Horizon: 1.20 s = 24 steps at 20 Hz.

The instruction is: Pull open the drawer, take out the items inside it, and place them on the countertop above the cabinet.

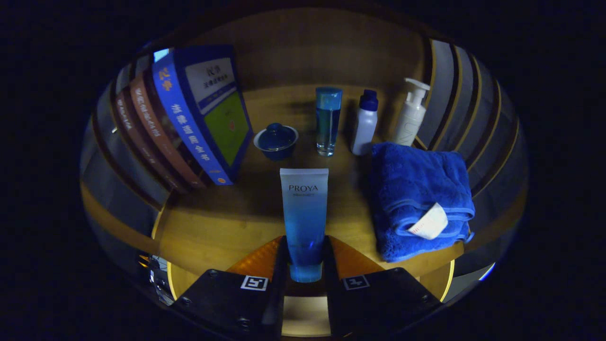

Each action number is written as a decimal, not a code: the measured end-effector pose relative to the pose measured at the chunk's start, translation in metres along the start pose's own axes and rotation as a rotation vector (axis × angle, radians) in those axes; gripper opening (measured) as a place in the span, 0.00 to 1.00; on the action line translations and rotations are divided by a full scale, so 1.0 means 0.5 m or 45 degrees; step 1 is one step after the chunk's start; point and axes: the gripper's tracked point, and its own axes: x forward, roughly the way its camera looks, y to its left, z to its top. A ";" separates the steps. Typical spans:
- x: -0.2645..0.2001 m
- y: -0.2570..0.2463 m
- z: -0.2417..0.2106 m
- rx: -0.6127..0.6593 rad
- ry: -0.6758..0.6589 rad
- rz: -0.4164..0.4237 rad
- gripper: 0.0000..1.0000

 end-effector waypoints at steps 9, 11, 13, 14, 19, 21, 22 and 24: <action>0.024 -0.023 0.004 0.072 -0.011 0.011 0.99; 0.016 -0.024 0.006 0.083 -0.026 0.015 0.99; -0.003 -0.023 0.009 0.086 -0.049 0.024 0.99; -0.016 -0.022 0.011 0.081 -0.064 0.027 0.99; -0.109 -0.007 -0.008 0.038 -0.177 0.048 0.99; -0.156 -0.004 -0.031 0.014 -0.234 0.050 0.99; -0.180 -0.002 -0.045 0.006 -0.265 0.054 0.99; -0.234 0.000 -0.071 0.001 -0.341 0.067 0.99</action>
